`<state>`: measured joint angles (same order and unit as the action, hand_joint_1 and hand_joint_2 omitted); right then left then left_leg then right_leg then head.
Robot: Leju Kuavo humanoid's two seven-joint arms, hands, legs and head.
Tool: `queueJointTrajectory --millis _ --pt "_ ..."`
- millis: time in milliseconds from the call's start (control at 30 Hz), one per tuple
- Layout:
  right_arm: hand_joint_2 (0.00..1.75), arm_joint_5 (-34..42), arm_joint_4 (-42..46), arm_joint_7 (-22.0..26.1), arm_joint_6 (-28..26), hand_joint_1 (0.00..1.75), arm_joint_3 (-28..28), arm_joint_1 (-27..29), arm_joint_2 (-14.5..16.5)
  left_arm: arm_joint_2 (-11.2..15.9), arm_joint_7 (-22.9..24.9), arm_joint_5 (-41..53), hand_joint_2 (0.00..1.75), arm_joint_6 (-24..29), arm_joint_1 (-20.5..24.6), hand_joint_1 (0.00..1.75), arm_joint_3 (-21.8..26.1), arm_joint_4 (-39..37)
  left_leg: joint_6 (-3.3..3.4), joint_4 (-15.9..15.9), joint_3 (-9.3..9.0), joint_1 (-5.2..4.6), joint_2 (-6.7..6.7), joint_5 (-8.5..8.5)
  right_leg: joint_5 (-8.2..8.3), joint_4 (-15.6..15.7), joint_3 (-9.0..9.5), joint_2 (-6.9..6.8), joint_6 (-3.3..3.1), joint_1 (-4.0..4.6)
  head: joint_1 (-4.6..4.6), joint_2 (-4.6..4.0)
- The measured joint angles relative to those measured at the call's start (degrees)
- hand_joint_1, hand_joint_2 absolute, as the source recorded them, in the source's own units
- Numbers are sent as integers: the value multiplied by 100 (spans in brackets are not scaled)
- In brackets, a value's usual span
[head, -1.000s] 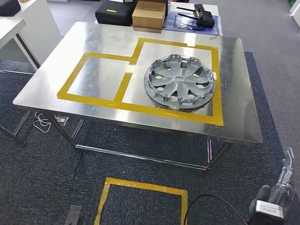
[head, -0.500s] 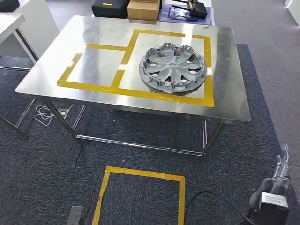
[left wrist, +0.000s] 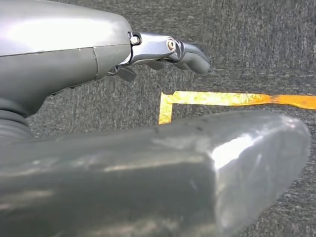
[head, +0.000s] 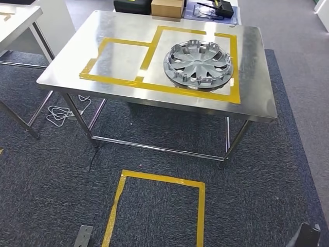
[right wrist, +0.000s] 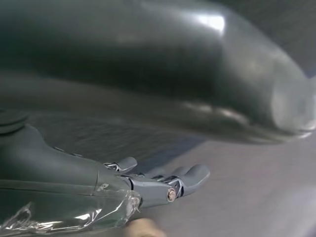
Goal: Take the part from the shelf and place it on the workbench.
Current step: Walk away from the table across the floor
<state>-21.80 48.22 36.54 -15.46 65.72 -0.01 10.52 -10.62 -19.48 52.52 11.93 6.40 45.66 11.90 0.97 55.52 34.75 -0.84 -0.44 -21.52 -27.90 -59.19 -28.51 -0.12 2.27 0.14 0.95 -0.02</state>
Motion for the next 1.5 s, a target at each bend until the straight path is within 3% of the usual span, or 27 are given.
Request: queueJointTrajectory --millis 67,133,200,267,300,333,367,400,467,533,567,633,700,800,833,900,967,1033,1067,1133,1167,1233,1300,1333,1367,1433,1500 --pt "0 -102 -696 -174 -228 0 197 -130 -148 1 -12 19 0 4 5 0 15 1 -65 -13 24 3 11 88 -89 374 188 3 -52 33 11 0" --pt "0 -179 -1248 -320 -372 0 327 -199 -233 6 -18 28 0 8 -16 0 43 -1 -135 -13 65 18 18 120 12 389 80 -3 -119 31 24 0" --pt "0 -265 -1662 -521 -453 0 403 -258 -283 11 -19 31 0 12 -45 0 63 -1 -207 239 198 25 17 -228 174 407 -59 -10 -190 6 -11 0" --pt "0 -412 -2012 -899 -515 0 431 -299 -316 14 -20 41 0 14 -49 0 75 -1 -269 930 412 40 16 -858 330 403 -229 -14 -217 -1 -53 0" --pt "0 -486 -2166 -1094 -538 0 434 -304 -324 15 -21 45 0 14 -47 0 82 -1 -291 1309 491 46 16 -1061 405 399 -322 -20 -215 -1 -64 0" --pt "0 -551 -2309 -1259 -554 0 434 -309 -332 16 -22 48 0 14 -48 0 90 -1 -304 1577 504 49 16 -1126 478 394 -416 -27 -211 -1 -66 0" --pt "0 -601 -2432 -1385 -565 0 435 -318 -337 17 -24 48 0 14 -51 0 96 -1 -311 1662 428 52 17 -1060 548 388 -509 -32 -205 -1 -66 0" --pt "0 -645 -2542 -1482 -570 0 435 -332 -338 20 -25 50 0 14 -51 0 101 -1 -312 1529 244 57 17 -913 616 380 -598 -34 -196 -3 -66 0" --pt "0 -738 -2725 -1676 -566 0 433 -364 -337 22 -30 58 0 14 -31 0 104 1 -307 780 -389 65 17 -707 732 343 -753 -30 -159 1 -69 0" --pt "0 -850 -2870 -1881 -528 0 426 -386 -337 17 -35 64 0 16 -2 0 107 0 -236 74 -894 59 6 -747 841 300 -842 -26 -106 14 -63 1" --pt "0 -908 -2935 -1979 -503 0 420 -391 -333 14 -36 64 0 18 4 0 110 -1 -187 -83 -986 47 0 -778 900 297 -864 -25 -75 16 -65 1" --pt "0 -1022 -3045 -2116 -467 0 407 -387 -321 11 -37 64 0 24 -12 0 125 -1 -81 -97 -906 39 2 -720 1003 322 -893 -22 -16 0 -62 1" --pt "0 -1155 -3133 -2223 -462 0 370 -364 -297 9 -39 70 0 40 -32 0 142 -1 11 -96 -773 54 -1 -605 762 127 -1023 -15 48 -15 -43 0" --pt "0 -1330 -3219 -2319 -461 0 262 -369 -270 10 -50 100 0 79 -52 0 153 -1 50 -98 -527 62 -42 -401 -48 -947 -1359 -12 115 -28 -9 0" --pt "0 -1373 -3234 -2334 -460 0 231 -372 -269 13 -55 108 0 90 -57 0 155 -1 44 -95 -448 62 -63 -336 -155 -1282 -1412 -11 123 -29 -7 0" --pt "0 -1435 -3259 -2356 -454 0 167 -371 -269 21 -63 120 0 106 -68 0 162 -1 17 -86 -293 62 -134 -211 -5 -1424 -1245 -3 113 -29 -4 0" --pt "0 -1459 -3274 -2362 -441 0 113 -378 -269 22 -72 128 0 118 -75 0 174 -1 -28 -73 -164 66 -230 -100 193 -803 -672 155 75 -34 -5 0" --pt "0 -1470 -3285 -2361 -418 0 73 -387 -267 21 -88 136 0 133 -64 0 184 -1 -85 -45 -76 57 -325 -17 83 -26 -94 401 20 -54 -6 0" --pt "0 -1475 -3292 -2361 -406 0 52 -389 -264 20 -99 139 0 139 -59 0 187 -1 -117 -37 -46 53 -370 20 -9 192 43 466 -9 -56 -9 0" --pt "0 -1482 -3313 -2361 -382 0 25 -385 -252 25 -118 141 0 149 -78 0 193 -1 -181 -31 0 57 -446 79 -57 303 64 372 -83 -50 -8 0" --pt "0 -1485 -3320 -2360 -377 0 19 -381 -245 27 -126 138 0 152 -103 0 196 -1 -208 7 28 63 -405 42 -34 306 49 305 -132 -51 -13 0" --pt "0 -1495 -3329 -2358 -370 0 14 -367 -238 27 -136 132 0 158 -137 0 202 -1 -258 398 199 77 -216 -284 23 316 20 157 -212 -59 -49 0" --pt "0 -1514 -3330 -2356 -365 0 9 -347 -239 24 -140 130 0 160 -141 0 205 -1 -313 1179 515 85 -79 -761 70 311 -29 -1 -238 -48 -83 0" --pt "0 -1524 -3331 -2356 -362 0 5 -339 -239 24 -141 130 0 160 -147 0 205 -1 -333 1507 632 87 -60 -895 89 309 -57 -82 -237 -42 -83 0" --pt "0 -1531 -3333 -2355 -357 0 -1 -336 -239 24 -142 129 0 160 -158 0 206 -1 -342 1664 660 87 -50 -913 103 306 -81 -159 -232 -38 -84 0" --pt "0 -1542 -3335 -2346 -347 0 -12 -339 -239 24 -142 124 0 161 -181 0 210 -1 -334 1349 397 86 -1 -673 115 304 -98 -301 -219 -32 -83 0" --pt "0 -1559 -3336 -2332 -330 0 -17 -347 -239 22 -142 116 0 163 -181 0 216 -1 -302 576 -104 67 278 -397 106 296 -98 -428 -189 -6 -95 0"
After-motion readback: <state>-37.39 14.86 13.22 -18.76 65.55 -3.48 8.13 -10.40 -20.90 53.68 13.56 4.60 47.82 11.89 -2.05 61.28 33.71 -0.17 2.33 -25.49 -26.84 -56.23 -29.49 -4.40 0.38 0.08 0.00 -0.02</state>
